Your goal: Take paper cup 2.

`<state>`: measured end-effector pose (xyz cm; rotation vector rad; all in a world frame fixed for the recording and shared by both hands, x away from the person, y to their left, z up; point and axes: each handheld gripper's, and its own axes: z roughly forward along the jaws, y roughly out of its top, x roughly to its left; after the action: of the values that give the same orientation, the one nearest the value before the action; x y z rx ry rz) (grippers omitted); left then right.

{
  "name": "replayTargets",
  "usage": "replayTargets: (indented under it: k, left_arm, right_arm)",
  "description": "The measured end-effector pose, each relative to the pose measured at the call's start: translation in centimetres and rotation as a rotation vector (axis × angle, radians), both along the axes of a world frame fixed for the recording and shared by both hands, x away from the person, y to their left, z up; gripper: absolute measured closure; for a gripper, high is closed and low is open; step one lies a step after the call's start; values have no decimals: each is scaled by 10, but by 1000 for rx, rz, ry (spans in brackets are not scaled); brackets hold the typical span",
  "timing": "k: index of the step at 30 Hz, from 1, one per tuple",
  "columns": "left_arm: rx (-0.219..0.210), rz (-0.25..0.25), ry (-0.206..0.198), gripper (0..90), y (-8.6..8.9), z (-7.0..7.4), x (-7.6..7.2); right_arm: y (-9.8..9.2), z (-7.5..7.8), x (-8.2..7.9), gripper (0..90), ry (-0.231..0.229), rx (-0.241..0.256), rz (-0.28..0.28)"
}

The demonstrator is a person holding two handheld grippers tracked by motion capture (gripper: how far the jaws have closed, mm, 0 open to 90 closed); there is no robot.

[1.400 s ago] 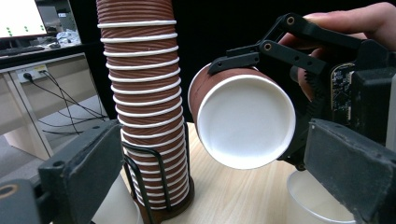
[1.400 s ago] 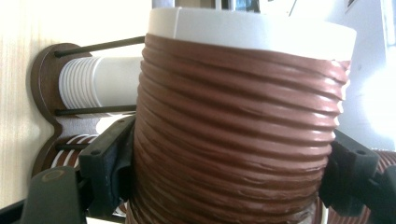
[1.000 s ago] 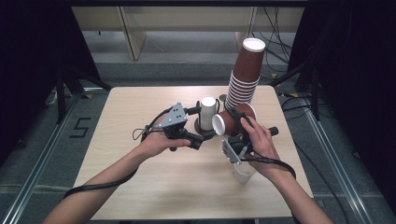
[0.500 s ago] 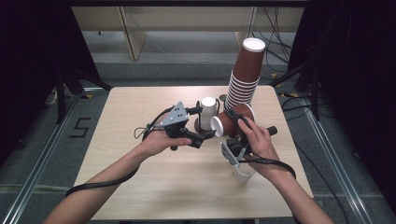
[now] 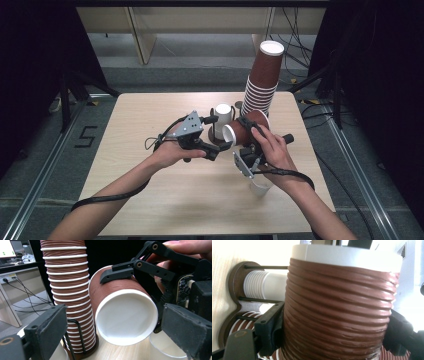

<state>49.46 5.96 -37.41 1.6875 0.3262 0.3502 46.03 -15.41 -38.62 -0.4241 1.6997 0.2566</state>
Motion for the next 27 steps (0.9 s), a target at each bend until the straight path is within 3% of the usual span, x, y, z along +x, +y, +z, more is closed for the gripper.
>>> replayTargets:
  k: [2,10,11,14,16,26,27]
  left_arm:
    - [8,1,-5,61,-1,0,0]
    - [14,-9,-7,60,-10,-1,0]
    - [12,-10,-3,60,-12,-1,1]
    - [8,-11,-1,60,-15,-1,1]
    - [9,-12,-1,60,-17,-1,1]
    - [9,-14,0,65,-23,-1,3]
    - [11,-15,-1,66,-23,-1,4]
  right_arm:
    - [1,2,0,192,-7,-36,2]
    - [2,3,1,193,-14,-44,10]
    - [3,0,1,192,-6,-6,14]
    - [3,2,0,193,-14,-33,6]
    - [3,-1,0,193,4,15,6]
    - [5,0,0,192,-9,-1,20]
    - [5,-2,0,192,8,18,18]
